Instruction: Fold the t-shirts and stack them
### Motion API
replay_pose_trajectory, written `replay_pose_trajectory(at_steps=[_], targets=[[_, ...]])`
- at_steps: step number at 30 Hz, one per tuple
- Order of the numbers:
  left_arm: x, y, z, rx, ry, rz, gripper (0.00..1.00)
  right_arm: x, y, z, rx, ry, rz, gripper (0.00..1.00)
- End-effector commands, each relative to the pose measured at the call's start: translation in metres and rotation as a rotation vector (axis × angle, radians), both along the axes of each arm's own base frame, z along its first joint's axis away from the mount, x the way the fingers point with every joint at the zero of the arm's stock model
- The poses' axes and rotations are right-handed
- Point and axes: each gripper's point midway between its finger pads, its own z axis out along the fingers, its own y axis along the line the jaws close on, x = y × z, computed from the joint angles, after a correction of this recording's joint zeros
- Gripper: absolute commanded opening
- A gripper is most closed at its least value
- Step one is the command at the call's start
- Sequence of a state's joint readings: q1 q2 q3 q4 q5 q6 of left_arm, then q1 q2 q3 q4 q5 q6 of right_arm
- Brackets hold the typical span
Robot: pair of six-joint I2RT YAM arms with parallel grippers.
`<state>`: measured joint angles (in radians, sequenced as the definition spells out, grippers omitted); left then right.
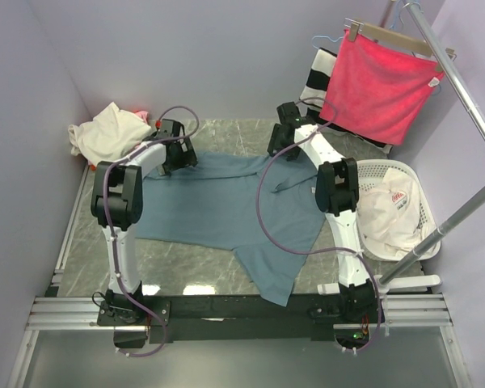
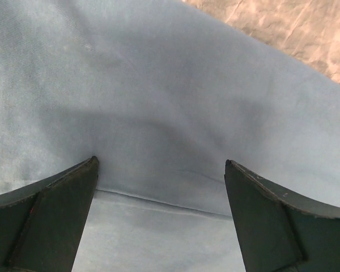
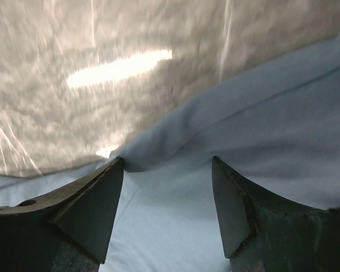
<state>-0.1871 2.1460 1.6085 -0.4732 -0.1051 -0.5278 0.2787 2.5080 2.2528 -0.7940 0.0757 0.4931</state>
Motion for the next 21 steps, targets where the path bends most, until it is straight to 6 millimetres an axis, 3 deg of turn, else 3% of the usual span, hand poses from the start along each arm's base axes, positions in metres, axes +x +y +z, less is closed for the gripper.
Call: replay_pose_trajectory(at_steps=[1,2,7,10,11,12,15,17,21], targets=[[-0.048,-0.017,-0.043,-0.123,0.159,0.0,0.99,0.015,-0.019,-0.009,0.002,0.009,0.006,0.7],[-0.046,-0.02,-0.041,-0.139,0.144,-0.002,1.0,0.018,-0.022,-0.013,0.003,0.013,0.006,0.71],[-0.053,-0.029,-0.035,-0.148,0.137,0.001,0.99,0.039,-0.036,0.012,-0.023,-0.101,0.041,0.74],[-0.042,-0.03,-0.01,-0.129,0.055,-0.01,0.99,0.037,-0.033,0.047,0.004,-0.178,0.061,0.76],[-0.037,-0.025,-0.002,-0.104,0.027,0.004,0.99,0.036,-0.033,0.08,0.015,-0.241,0.06,0.76],[-0.03,-0.025,0.015,-0.1,-0.021,0.002,0.99,0.029,-0.036,0.074,0.011,-0.237,0.048,0.76],[-0.021,-0.02,0.048,-0.073,-0.109,0.013,0.99,0.008,-0.038,0.096,-0.004,-0.255,0.034,0.76],[-0.022,-0.018,0.059,-0.064,-0.131,0.012,1.0,-0.006,-0.034,0.101,-0.017,-0.23,0.042,0.75],[-0.034,-0.015,0.073,-0.053,-0.142,0.008,0.99,-0.043,-0.024,0.086,-0.061,-0.145,0.059,0.74]])
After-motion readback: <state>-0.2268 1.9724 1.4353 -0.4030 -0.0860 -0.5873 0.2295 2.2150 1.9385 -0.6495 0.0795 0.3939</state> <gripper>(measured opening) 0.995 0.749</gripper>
